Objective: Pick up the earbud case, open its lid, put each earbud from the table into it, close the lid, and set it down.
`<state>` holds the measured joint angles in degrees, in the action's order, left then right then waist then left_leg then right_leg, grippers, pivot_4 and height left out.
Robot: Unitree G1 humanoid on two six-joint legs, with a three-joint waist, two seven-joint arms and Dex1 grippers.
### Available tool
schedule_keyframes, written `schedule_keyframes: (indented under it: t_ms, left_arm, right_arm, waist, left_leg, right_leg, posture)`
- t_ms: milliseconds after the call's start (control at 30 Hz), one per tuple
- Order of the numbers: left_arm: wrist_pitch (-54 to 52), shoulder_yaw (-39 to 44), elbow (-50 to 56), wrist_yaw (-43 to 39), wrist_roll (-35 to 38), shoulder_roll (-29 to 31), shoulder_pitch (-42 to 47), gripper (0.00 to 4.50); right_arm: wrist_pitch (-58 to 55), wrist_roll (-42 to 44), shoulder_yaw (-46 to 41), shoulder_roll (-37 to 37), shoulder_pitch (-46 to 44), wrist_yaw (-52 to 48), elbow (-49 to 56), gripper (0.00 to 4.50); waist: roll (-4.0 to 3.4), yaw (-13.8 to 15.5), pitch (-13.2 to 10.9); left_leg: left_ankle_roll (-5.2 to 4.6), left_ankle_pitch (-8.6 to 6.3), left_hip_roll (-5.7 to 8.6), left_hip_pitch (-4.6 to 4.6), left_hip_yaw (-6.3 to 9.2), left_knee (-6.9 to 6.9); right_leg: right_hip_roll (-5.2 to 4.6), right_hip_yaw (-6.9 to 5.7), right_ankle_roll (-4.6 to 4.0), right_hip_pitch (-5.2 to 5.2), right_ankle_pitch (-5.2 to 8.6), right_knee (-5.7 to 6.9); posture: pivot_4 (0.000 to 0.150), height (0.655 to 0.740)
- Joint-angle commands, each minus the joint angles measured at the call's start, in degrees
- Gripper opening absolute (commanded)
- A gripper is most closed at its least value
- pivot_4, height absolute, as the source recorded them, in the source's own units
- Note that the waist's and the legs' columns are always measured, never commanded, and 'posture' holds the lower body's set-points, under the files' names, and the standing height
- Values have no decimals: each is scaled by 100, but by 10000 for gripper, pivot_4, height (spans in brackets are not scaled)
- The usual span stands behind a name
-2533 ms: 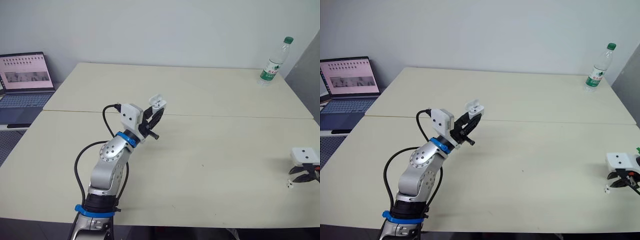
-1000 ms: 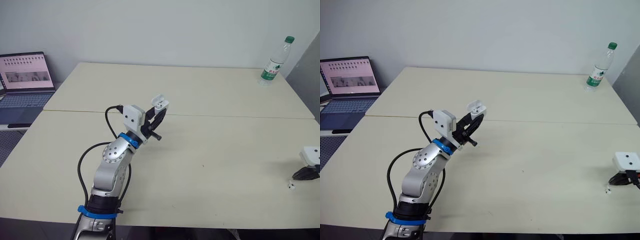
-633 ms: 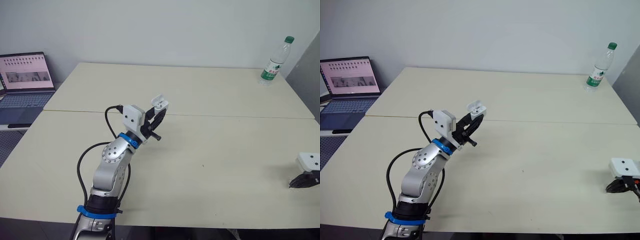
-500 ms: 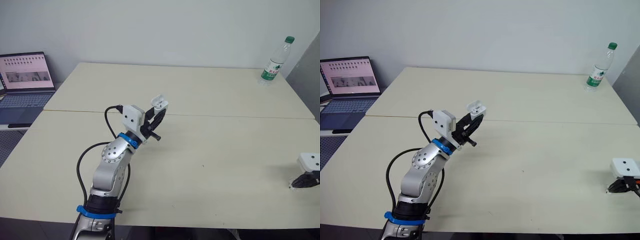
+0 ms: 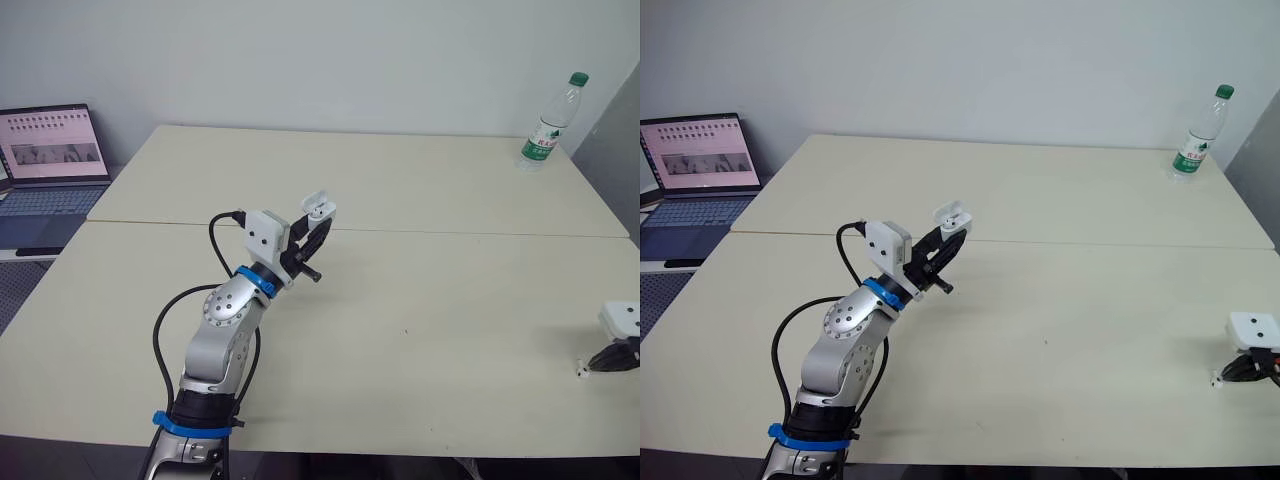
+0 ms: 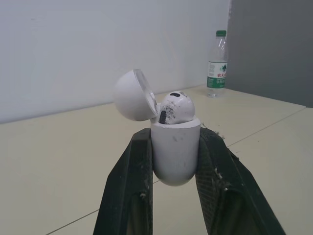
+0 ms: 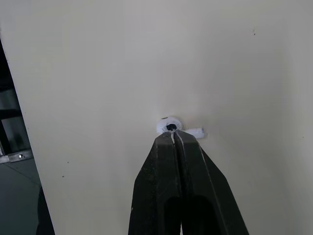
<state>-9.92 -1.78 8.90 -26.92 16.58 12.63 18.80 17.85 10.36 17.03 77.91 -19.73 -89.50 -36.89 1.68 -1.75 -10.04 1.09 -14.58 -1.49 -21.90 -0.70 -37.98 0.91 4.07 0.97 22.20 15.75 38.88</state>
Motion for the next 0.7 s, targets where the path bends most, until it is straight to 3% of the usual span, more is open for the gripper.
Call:
schedule_keyframes:
  t_ms: [33, 700]
  left_arm:
    - [52, 33, 265, -13, 32, 15, 14, 7858]
    - [-45, 28, 361, -19, 49, 30, -15, 7858]
  right_arm:
    - [-193, 195, -35, 113, -81, -300, 127, 451]
    - [266, -366, -49, -194, -195, -300, -275, 451]
  waist:
    - [0, 1, 0]
    - [0, 1, 0]
  left_leg:
    - [0, 0, 0, 0, 1, 0]
    - [0, 0, 1, -1, 0, 0]
  right_leg:
    - [0, -1, 0, 0, 0, 0]
    - [0, 0, 1, 0, 1, 0]
  posture:
    - [1500, 7400]
    - [1500, 7400]
